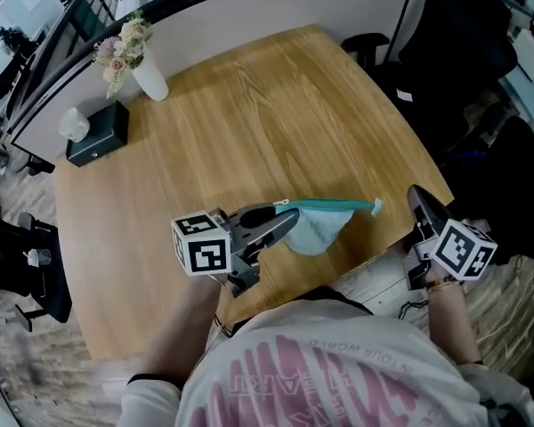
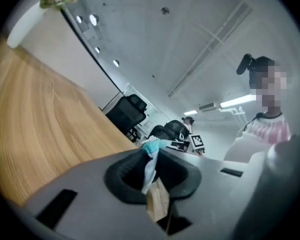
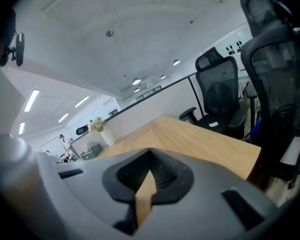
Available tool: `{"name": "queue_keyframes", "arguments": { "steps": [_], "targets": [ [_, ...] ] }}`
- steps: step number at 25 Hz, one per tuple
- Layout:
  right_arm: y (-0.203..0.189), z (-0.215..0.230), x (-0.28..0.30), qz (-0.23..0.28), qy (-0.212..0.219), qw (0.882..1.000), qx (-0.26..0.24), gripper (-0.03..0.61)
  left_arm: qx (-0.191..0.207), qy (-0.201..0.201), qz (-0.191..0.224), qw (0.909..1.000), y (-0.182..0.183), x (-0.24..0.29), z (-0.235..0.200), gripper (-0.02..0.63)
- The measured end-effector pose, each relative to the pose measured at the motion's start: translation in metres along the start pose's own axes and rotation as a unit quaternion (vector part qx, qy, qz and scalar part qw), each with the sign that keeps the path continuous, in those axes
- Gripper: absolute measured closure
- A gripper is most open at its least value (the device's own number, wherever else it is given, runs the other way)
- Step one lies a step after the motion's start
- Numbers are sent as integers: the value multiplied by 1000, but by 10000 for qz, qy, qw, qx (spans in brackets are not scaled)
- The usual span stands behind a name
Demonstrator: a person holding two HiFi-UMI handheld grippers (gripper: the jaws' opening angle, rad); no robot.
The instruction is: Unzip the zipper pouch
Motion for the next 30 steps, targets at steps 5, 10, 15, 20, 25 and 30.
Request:
{"name": "queue_keyframes", "arguments": {
  "steps": [5,10,15,20,25,30],
  "targets": [
    [23,-62,-28,435,717,9965,20,580,1349,827,169,9873,17,-20,35,582],
    [15,-159,-30,335,1825,9824,-212,580,2368,2050,256,9493,31,-68,63,583],
    [-13,-280,-13,43,3124,9444,-1022,541,2902,2842,287,9134,27,-119,86,583],
    [-50,-382,2,-527,3781,8792,-2850,428,3031,3386,217,8905,16,-168,94,584],
    [-78,-438,11,-677,3630,8370,-4038,433,2839,3926,299,8743,11,-207,91,584],
    [-87,-463,14,-612,3639,8313,-4157,460,2730,4141,312,8678,8,-229,88,586]
  ]
}}
Point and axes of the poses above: the fingertips, and each gripper's own axes: x forward along the fingers, z to its right, y out of its top, the point moved 5 cm from there along -x, backward along the fingers, and after that the axes turned 3 degrees about -x, right-handed, at the moved point
